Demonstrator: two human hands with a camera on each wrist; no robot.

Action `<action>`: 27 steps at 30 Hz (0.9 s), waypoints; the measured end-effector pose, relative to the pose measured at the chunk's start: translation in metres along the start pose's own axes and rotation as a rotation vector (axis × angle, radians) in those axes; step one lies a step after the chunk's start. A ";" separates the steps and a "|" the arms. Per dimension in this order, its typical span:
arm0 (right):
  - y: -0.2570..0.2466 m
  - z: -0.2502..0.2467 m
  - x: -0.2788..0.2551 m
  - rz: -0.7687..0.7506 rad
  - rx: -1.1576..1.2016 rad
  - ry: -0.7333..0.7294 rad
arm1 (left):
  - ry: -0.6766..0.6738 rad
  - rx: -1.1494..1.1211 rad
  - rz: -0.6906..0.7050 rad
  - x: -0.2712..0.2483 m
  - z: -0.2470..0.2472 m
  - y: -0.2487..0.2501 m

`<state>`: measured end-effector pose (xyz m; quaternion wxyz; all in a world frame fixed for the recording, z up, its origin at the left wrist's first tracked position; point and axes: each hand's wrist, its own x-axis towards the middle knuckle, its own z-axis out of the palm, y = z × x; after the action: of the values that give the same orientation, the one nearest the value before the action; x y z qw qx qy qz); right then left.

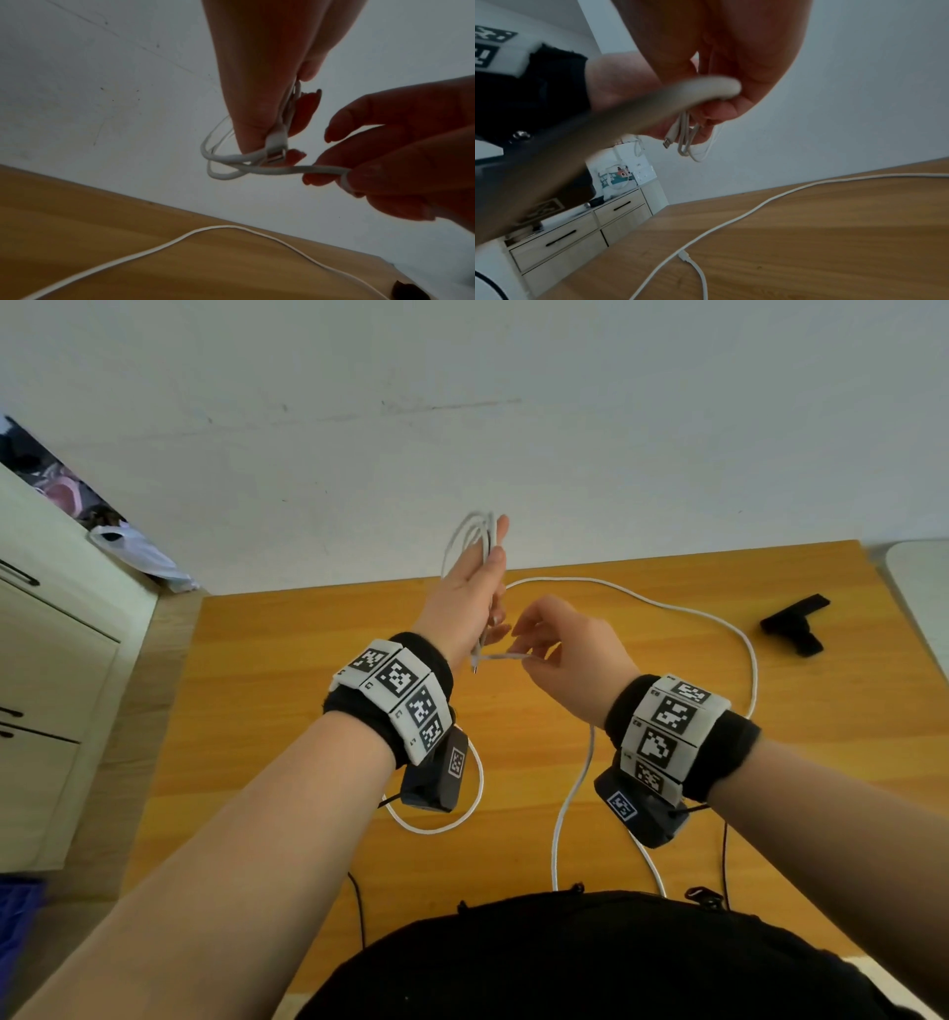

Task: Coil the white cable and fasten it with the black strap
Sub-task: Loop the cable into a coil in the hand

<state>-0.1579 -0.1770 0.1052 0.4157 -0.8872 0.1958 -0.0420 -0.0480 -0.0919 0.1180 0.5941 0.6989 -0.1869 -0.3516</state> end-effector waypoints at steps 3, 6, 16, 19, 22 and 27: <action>-0.002 0.000 -0.002 -0.013 0.054 0.035 | 0.001 0.113 0.020 -0.001 -0.001 -0.001; -0.003 0.001 -0.004 -0.010 0.066 0.099 | -0.023 0.189 -0.004 -0.005 0.000 -0.001; -0.004 0.000 -0.003 -0.002 0.067 0.192 | -0.076 0.463 0.019 -0.009 0.000 -0.009; -0.002 0.001 -0.006 0.004 0.058 0.157 | -0.075 0.485 0.019 -0.008 0.000 -0.012; -0.001 0.003 -0.011 0.028 0.030 0.128 | -0.047 0.436 0.000 -0.008 -0.001 -0.015; 0.012 0.004 -0.018 0.232 0.020 -0.060 | 0.036 0.400 -0.007 -0.007 -0.005 -0.015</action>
<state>-0.1772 -0.1743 0.0954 0.4324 -0.8552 0.2839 0.0309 -0.0514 -0.0801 0.1053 0.4456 0.8097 -0.2401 -0.2970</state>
